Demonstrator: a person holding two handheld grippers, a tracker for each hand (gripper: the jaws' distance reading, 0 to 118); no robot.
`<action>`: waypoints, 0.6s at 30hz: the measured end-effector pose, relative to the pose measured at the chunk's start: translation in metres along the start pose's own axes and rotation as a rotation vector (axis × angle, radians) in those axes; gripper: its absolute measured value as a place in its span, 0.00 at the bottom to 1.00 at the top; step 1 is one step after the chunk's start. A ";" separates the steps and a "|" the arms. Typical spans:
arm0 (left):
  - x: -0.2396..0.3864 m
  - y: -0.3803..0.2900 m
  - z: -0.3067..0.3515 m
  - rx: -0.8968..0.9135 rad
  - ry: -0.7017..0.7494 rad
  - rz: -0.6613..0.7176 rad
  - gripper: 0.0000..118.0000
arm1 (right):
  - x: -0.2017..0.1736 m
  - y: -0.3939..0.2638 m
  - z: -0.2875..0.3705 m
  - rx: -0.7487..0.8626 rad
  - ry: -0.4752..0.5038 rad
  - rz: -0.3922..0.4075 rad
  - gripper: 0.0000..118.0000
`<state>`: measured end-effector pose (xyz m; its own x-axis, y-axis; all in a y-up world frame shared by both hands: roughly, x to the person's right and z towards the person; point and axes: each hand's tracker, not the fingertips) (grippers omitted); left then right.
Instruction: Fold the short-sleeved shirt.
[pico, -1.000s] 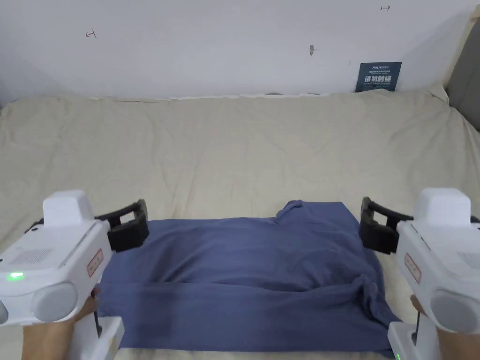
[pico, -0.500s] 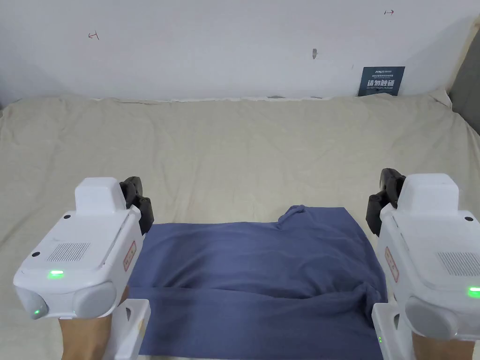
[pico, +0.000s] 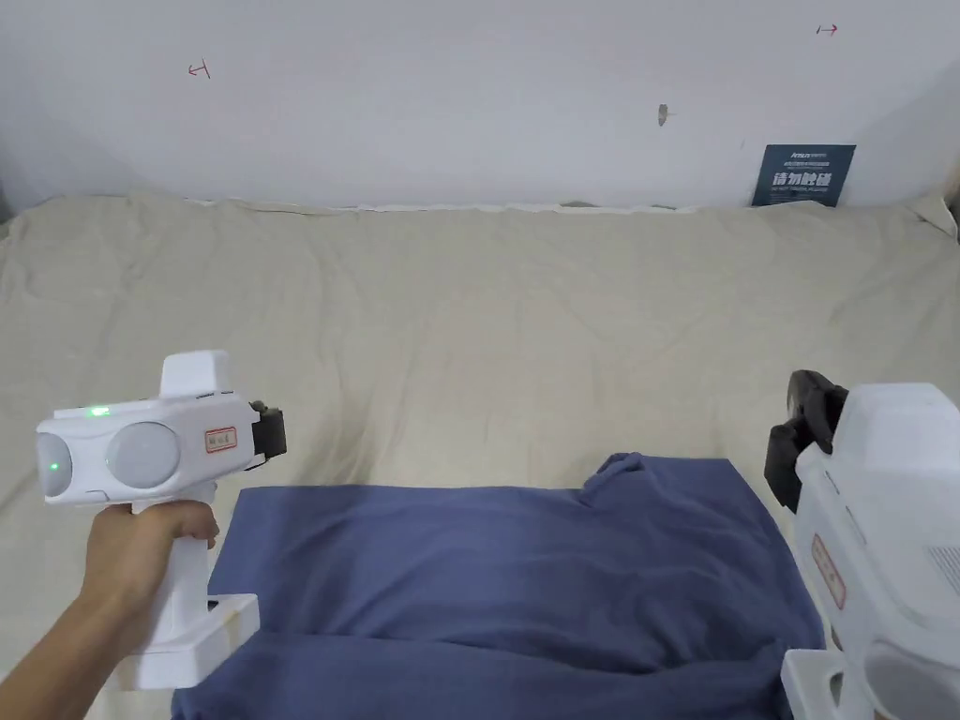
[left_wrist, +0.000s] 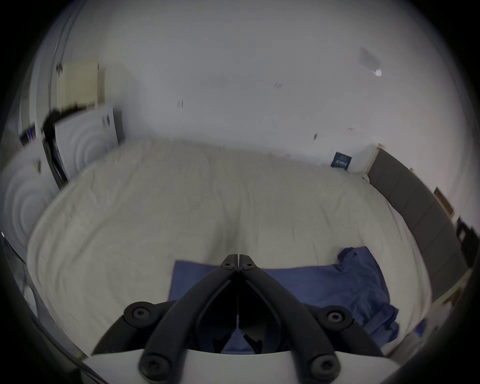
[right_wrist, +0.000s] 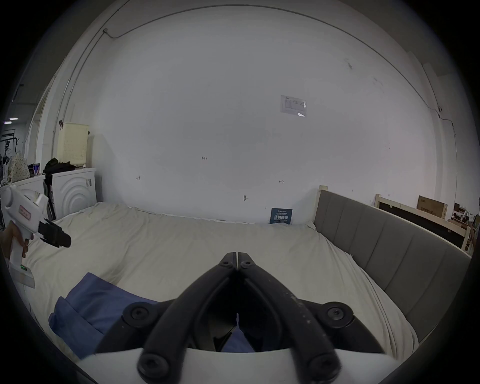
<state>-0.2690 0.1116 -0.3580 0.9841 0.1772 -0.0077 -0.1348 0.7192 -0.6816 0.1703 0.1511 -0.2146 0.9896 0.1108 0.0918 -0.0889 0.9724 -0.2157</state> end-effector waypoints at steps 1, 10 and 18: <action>-0.010 0.003 -0.016 -0.032 -0.018 0.034 0.00 | 0.000 -0.002 -0.006 -0.007 -0.003 0.001 0.01; -0.061 -0.010 -0.129 -0.212 0.058 0.036 0.42 | -0.002 -0.026 -0.052 -0.102 -0.031 0.001 0.01; -0.073 -0.037 -0.173 -0.313 0.145 0.027 0.67 | -0.004 -0.053 -0.081 -0.195 -0.040 0.019 0.01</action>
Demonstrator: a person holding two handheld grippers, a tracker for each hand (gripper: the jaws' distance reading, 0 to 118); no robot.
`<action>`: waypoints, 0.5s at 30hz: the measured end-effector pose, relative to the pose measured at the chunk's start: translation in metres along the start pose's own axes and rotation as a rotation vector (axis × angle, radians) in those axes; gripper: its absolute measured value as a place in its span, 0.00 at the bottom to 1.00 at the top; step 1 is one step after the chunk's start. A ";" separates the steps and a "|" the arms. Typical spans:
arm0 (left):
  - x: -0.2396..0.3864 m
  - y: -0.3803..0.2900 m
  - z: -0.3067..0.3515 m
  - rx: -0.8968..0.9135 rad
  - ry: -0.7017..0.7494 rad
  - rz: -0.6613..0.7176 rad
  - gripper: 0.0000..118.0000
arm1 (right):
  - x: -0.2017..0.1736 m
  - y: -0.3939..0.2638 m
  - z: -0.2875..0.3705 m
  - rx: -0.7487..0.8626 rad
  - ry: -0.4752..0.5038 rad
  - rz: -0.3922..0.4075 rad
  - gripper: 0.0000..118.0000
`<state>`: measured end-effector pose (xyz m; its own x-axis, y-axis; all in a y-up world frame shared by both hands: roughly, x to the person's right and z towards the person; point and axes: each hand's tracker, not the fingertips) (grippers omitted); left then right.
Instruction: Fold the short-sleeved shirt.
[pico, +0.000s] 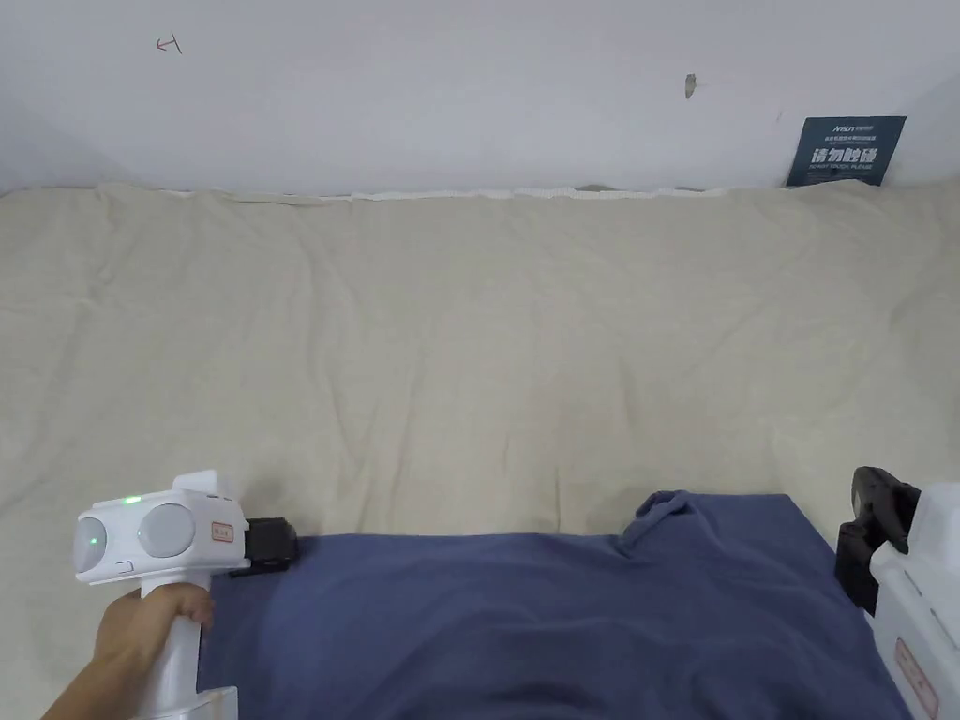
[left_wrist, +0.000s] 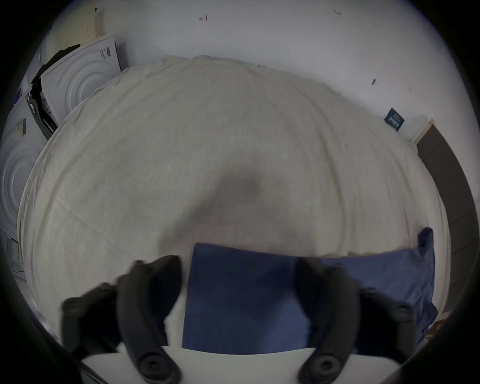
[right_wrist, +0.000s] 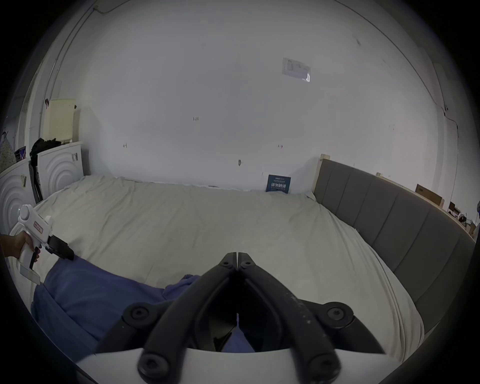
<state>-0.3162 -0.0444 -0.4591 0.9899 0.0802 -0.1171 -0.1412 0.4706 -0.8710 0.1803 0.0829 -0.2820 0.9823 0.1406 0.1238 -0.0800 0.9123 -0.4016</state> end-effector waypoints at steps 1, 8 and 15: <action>0.001 -0.001 -0.003 0.003 0.004 -0.005 0.51 | 0.000 -0.002 -0.003 -0.007 0.000 0.002 0.01; 0.021 -0.005 0.000 0.062 0.008 -0.090 0.05 | 0.017 -0.009 -0.036 -0.088 0.014 -0.027 0.04; 0.023 -0.013 0.054 0.238 -0.042 -0.120 0.04 | 0.041 -0.014 -0.132 -0.335 0.037 -0.025 0.96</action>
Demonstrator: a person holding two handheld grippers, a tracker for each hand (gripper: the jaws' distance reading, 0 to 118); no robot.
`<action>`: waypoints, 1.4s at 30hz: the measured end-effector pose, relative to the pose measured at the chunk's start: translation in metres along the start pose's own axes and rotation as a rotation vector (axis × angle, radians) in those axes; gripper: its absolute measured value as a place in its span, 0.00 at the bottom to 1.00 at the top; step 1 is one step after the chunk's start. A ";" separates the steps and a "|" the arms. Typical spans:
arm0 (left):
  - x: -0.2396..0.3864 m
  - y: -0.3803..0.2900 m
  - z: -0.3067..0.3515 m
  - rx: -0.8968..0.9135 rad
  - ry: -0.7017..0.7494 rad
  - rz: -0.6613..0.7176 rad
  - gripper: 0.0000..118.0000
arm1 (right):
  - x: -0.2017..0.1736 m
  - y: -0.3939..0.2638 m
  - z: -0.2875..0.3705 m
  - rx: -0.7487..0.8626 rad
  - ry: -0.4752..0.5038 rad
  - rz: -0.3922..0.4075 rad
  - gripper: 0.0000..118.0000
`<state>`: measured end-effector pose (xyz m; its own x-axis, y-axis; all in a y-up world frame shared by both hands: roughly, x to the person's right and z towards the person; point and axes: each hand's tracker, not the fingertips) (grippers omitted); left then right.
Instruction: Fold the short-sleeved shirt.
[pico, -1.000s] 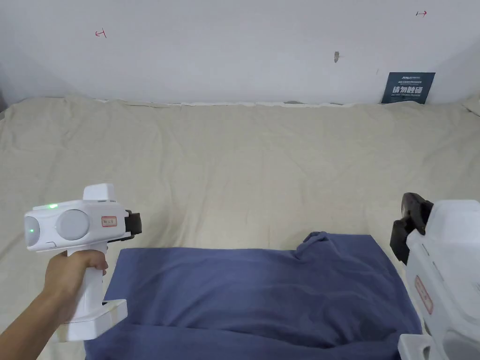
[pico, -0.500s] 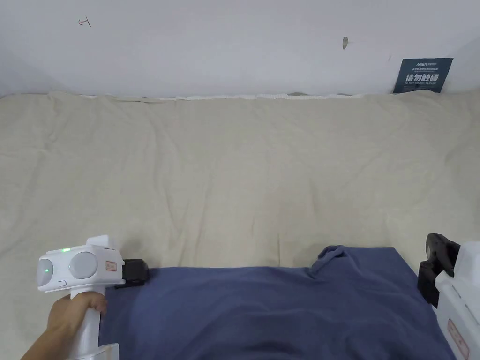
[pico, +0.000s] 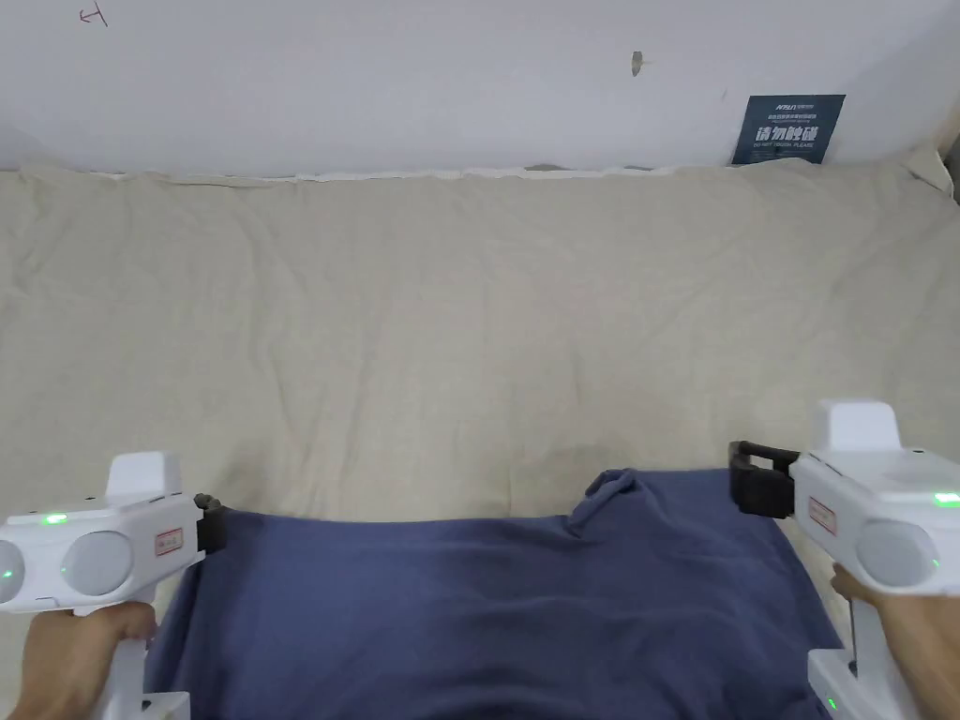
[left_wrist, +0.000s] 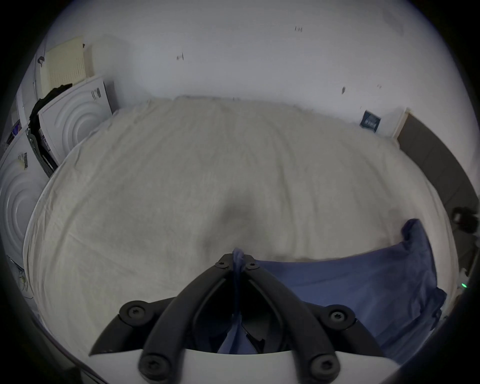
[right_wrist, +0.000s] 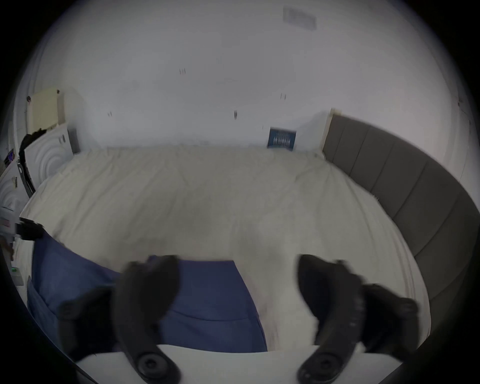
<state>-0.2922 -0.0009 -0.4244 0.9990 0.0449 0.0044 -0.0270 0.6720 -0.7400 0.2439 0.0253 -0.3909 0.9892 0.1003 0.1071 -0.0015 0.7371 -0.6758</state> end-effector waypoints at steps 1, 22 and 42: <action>0.000 0.001 0.008 0.008 -0.007 -0.006 0.04 | 0.001 0.000 -0.018 -0.053 -0.008 0.000 0.95; 0.000 -0.021 0.076 0.076 0.019 0.042 0.04 | -0.002 -0.024 0.038 0.013 0.078 -0.032 0.02; -0.035 -0.190 0.138 -0.140 0.055 0.168 0.04 | 0.035 -0.209 0.170 -0.109 0.153 -0.162 0.02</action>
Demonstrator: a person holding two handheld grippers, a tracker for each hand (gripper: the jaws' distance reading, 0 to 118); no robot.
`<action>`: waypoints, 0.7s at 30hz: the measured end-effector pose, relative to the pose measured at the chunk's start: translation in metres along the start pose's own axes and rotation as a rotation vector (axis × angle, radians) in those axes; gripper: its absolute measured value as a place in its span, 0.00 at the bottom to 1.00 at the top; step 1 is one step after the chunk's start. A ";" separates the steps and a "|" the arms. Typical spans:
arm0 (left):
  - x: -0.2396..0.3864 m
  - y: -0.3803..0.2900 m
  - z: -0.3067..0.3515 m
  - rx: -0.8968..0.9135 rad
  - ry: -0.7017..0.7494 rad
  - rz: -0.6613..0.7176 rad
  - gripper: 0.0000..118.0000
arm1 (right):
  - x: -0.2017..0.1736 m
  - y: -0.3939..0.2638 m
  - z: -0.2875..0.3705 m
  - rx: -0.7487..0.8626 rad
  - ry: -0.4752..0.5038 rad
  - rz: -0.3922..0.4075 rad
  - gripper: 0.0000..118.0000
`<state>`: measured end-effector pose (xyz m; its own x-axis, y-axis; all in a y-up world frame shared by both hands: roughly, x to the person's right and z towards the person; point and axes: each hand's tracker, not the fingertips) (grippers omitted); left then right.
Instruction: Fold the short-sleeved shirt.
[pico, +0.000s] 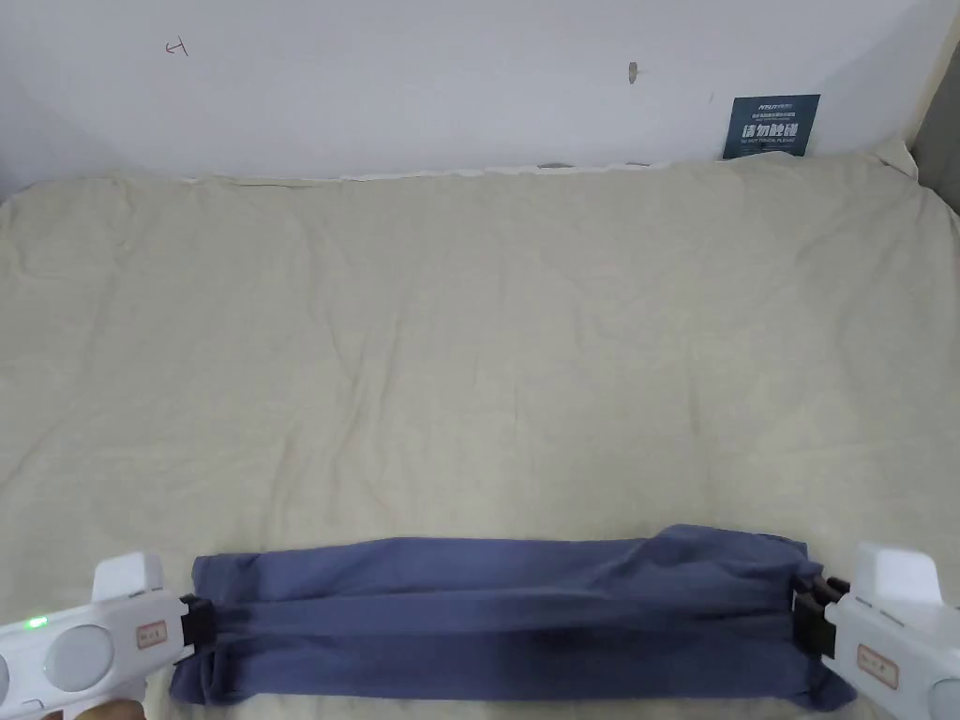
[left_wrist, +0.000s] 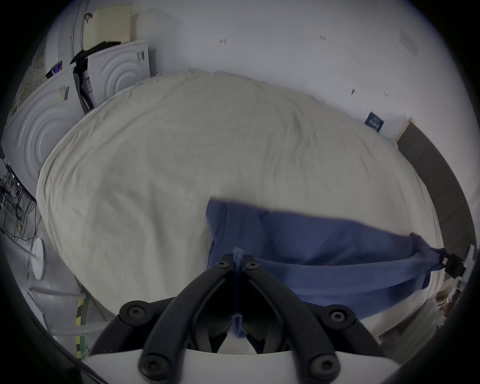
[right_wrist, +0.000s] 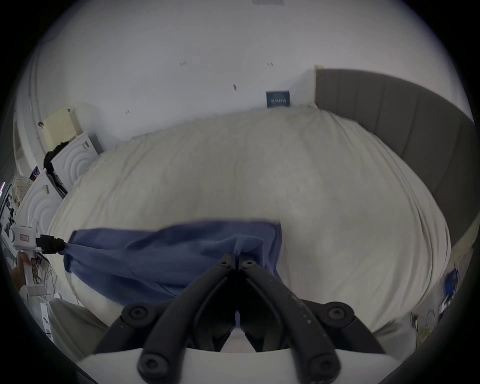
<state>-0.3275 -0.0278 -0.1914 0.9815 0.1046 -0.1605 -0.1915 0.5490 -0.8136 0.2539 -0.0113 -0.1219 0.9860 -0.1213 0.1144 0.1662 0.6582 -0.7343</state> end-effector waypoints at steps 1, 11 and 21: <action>0.000 -0.006 -0.003 -0.012 0.014 -0.005 0.04 | 0.001 -0.006 -0.005 -0.011 -0.006 0.005 0.03; 0.009 -0.003 0.005 0.004 0.062 0.005 0.77 | -0.004 -0.011 -0.005 -0.036 -0.067 -0.009 0.53; 0.064 0.051 0.126 0.615 -0.048 -0.047 0.98 | -0.061 0.087 0.103 0.522 -0.061 0.046 0.98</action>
<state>-0.2741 0.1114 -0.1732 0.9906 0.0982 -0.0957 -0.1255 0.9300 -0.3454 0.2096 0.1300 -0.1236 0.9889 -0.0508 0.1400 0.0925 0.9462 -0.3102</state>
